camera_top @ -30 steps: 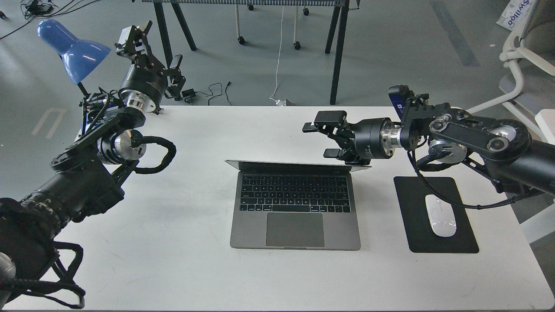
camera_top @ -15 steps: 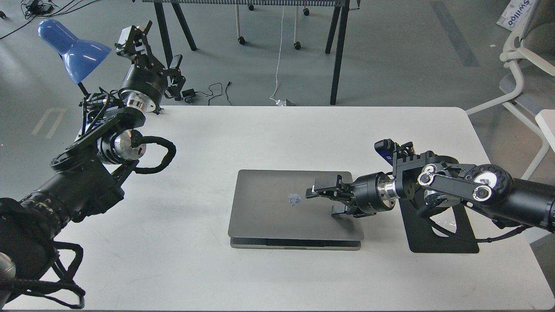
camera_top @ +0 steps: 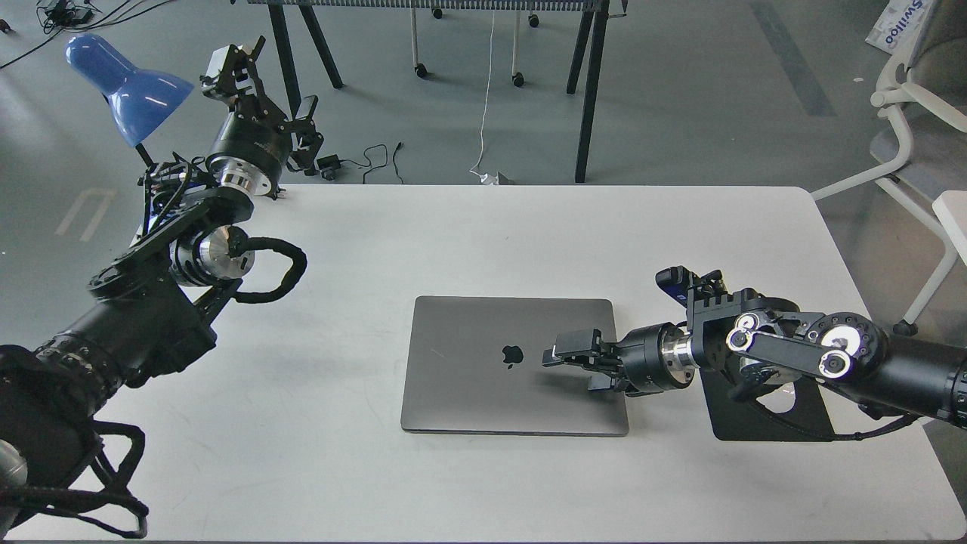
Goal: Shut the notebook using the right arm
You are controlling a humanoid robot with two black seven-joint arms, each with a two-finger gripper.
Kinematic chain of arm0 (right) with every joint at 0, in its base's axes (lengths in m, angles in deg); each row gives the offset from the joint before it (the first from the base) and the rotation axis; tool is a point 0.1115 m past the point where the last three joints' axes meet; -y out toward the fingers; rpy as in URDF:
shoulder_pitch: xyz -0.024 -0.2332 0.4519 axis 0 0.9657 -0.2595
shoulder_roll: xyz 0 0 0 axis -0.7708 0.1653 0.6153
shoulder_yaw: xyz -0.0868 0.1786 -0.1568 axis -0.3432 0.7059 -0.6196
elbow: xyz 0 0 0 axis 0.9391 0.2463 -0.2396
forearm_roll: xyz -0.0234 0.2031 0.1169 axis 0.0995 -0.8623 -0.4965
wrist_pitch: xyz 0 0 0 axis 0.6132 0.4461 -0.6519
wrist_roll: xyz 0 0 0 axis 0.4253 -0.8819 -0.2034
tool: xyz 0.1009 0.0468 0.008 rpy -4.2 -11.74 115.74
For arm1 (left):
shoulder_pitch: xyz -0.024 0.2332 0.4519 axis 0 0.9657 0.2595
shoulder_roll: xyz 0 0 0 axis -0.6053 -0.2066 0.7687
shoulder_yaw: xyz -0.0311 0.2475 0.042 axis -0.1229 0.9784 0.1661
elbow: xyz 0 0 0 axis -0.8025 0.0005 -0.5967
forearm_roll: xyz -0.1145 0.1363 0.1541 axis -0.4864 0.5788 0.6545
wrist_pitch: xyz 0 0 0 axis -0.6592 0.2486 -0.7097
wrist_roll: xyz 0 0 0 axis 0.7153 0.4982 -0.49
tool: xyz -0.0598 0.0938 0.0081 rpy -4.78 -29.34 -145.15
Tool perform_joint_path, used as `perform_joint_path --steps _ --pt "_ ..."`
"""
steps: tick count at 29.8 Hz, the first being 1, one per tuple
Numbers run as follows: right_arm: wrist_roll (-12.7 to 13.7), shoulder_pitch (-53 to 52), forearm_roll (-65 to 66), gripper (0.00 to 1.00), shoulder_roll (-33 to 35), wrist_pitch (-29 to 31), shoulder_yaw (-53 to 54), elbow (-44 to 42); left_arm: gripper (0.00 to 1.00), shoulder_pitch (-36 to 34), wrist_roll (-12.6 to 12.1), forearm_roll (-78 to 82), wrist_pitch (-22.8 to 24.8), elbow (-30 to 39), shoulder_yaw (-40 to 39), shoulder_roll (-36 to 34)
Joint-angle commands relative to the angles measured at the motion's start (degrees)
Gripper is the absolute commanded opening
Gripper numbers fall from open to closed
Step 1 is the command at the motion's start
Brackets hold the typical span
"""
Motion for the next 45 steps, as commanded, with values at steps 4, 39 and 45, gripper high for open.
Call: perform_joint_path --steps 4,39,45 --pt "-0.09 -0.77 -0.11 1.0 -0.18 -0.91 3.9 -0.25 1.0 0.0 0.0 0.0 0.0 0.0 0.0 0.0" --pt "-0.62 8.1 -28.93 1.0 -5.8 1.63 68.95 -18.28 1.0 0.0 0.0 -0.09 0.0 0.0 0.0 0.01" --pt "-0.88 10.47 -28.93 1.0 -5.89 1.37 71.33 -17.65 1.0 0.0 0.0 -0.09 0.0 0.0 0.0 0.01"
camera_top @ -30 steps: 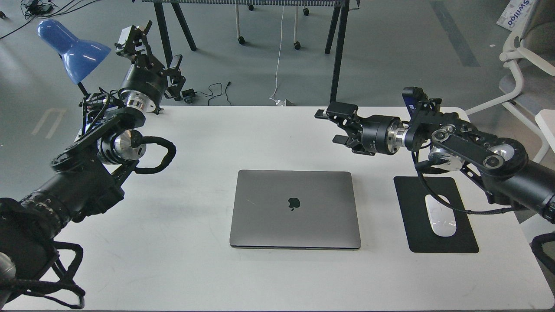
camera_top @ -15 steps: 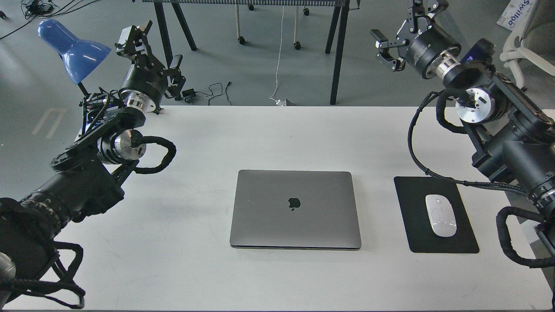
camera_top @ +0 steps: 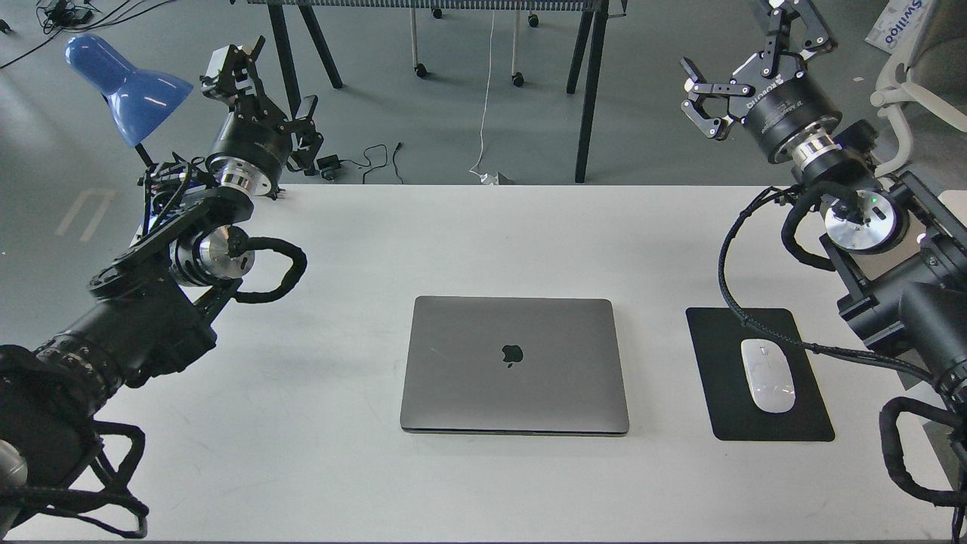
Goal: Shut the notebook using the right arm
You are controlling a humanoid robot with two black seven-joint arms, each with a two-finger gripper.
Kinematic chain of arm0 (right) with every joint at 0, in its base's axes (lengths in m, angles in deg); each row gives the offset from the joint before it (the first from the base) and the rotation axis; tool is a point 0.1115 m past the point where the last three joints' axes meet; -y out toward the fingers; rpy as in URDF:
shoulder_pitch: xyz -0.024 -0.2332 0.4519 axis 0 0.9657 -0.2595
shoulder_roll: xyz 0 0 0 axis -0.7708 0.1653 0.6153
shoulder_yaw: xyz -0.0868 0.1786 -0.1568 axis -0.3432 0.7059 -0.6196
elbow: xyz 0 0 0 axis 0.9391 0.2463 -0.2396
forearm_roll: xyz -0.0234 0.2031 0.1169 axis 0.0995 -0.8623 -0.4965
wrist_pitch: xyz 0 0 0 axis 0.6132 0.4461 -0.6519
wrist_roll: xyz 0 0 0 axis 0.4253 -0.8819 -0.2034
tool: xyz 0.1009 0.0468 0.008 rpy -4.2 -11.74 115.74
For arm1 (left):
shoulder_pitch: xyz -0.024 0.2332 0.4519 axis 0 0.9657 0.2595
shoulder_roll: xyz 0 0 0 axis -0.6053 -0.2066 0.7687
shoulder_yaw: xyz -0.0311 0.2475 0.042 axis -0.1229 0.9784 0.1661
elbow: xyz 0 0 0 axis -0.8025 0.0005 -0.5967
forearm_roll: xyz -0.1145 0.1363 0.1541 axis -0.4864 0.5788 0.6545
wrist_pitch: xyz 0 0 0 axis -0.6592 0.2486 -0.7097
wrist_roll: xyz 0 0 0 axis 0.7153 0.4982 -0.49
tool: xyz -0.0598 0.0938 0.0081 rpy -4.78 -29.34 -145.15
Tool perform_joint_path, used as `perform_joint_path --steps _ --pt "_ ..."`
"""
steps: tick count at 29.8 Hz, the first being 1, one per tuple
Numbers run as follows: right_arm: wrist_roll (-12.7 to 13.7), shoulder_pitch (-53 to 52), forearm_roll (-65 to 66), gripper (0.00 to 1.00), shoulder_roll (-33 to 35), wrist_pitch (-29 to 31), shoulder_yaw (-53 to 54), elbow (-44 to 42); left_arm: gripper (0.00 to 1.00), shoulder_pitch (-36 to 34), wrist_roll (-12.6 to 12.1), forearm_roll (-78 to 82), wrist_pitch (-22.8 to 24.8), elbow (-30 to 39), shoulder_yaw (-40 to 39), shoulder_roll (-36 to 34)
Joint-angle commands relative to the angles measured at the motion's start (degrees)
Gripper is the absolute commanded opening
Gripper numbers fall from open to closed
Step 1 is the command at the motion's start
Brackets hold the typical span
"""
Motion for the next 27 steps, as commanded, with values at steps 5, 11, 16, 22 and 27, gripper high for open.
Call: perform_joint_path --steps 5,11,16,22,27 --pt "-0.22 2.07 -0.01 1.0 -0.48 -1.09 0.25 -0.07 1.0 -0.09 0.0 0.0 0.0 0.01 0.0 0.0" --pt "-0.22 2.42 -0.01 1.0 -0.65 -1.62 -0.19 0.02 1.0 0.0 0.0 -0.09 0.09 0.01 0.0 0.0" --pt "-0.22 2.42 -0.01 1.0 -0.74 -1.88 -0.28 0.02 1.0 0.0 0.0 -0.09 0.0 0.01 0.0 0.0" --pt "-0.22 2.34 -0.01 1.0 -1.0 -1.79 -0.37 1.25 1.0 0.0 0.0 0.0 0.0 0.01 0.0 0.0" --pt "-0.22 1.28 0.08 1.0 -1.18 -2.32 -2.3 0.91 1.0 0.0 0.0 -0.09 0.0 0.01 0.0 0.0"
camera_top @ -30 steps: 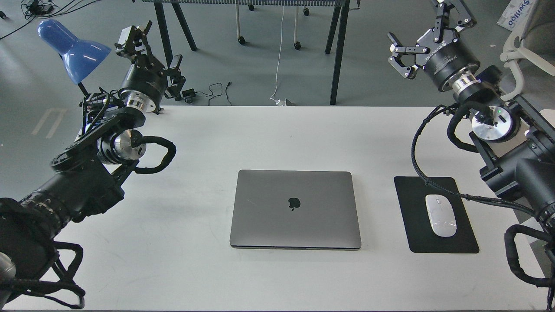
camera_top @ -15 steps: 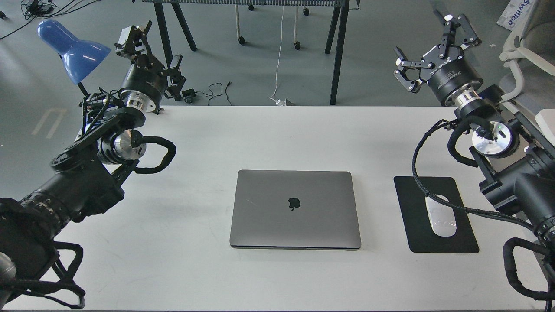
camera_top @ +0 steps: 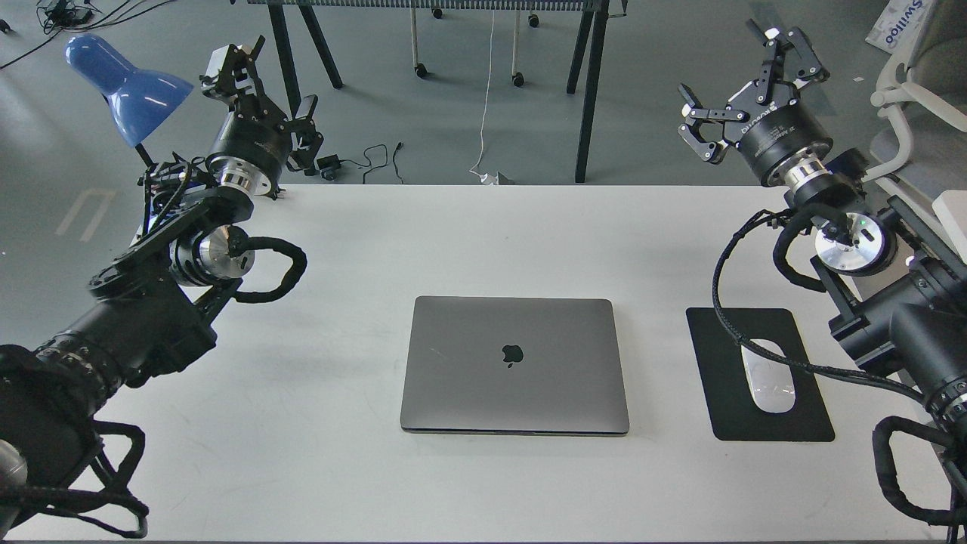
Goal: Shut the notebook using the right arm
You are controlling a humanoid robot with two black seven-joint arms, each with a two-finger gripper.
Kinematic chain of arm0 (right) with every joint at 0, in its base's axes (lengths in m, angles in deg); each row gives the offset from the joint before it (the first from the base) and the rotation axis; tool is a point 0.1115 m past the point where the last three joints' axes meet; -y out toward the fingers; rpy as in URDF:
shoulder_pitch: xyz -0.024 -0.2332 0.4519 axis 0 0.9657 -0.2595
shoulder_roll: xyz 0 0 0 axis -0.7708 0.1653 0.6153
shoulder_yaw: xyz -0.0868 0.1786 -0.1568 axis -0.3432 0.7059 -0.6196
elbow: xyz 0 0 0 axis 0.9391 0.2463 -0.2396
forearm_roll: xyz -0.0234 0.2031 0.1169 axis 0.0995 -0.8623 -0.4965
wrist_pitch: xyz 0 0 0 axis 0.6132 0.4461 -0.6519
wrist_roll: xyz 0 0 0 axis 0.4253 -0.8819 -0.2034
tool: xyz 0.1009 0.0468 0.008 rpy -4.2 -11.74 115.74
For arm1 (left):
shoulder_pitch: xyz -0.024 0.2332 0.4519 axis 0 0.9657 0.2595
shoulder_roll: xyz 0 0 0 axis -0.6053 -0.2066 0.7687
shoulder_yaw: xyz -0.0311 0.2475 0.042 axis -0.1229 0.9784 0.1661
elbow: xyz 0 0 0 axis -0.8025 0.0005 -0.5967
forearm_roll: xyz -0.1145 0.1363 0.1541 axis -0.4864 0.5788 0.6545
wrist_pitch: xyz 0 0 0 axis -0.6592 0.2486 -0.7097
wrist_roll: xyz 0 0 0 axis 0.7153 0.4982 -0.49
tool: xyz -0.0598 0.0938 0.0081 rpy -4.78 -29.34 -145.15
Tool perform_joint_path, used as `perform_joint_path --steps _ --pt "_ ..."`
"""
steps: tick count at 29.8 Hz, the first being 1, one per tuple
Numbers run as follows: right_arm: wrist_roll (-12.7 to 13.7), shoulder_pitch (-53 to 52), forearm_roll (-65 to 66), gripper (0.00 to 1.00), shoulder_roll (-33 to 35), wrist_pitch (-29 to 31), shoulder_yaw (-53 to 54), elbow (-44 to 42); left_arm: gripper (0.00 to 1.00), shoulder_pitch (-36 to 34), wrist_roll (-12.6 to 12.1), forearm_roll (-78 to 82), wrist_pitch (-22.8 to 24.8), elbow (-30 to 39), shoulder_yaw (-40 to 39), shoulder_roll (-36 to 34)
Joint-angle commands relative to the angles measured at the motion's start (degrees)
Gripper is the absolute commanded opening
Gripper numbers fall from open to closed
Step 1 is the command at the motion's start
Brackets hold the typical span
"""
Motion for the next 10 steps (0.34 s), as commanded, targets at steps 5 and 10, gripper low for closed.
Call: perform_joint_path --steps 5,10 --pt "0.03 -1.13 0.06 1.0 -0.64 -0.22 -1.41 -0.3 1.0 0.01 0.0 0.0 0.07 0.08 0.0 0.0" --pt "0.03 -1.13 0.15 1.0 -0.91 -0.22 -1.5 -0.3 1.0 0.01 0.0 0.0 -0.02 0.08 0.0 0.0"
